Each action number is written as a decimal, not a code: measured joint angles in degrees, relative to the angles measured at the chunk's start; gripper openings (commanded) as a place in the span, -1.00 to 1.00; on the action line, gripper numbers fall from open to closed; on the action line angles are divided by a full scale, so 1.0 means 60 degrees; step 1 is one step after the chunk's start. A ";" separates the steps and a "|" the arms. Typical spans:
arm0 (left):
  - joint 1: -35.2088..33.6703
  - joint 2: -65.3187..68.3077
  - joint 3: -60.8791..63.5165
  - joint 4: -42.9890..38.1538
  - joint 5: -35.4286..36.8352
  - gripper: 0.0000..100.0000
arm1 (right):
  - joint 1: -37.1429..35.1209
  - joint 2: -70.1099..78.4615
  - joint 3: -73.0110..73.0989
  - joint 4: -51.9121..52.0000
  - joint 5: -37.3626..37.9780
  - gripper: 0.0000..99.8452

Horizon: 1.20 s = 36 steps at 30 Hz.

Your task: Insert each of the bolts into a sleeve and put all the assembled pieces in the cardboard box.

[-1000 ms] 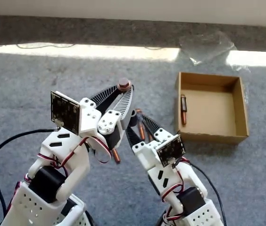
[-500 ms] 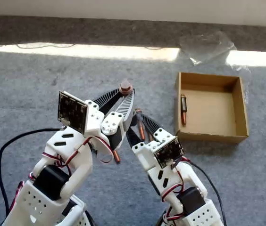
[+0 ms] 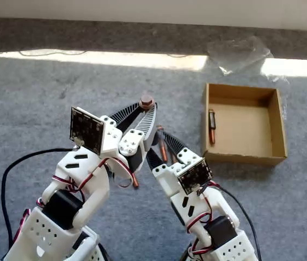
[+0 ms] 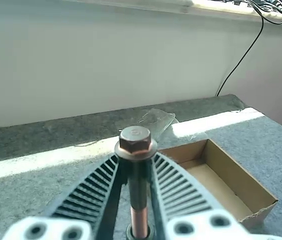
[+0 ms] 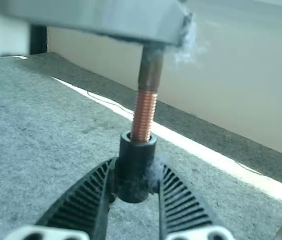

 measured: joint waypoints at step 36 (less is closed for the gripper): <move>-0.0029 -0.0015 0.1421 0.0293 0.0000 -0.50 | 0.0029 0.0015 0.0000 0.0015 0.0015 -0.99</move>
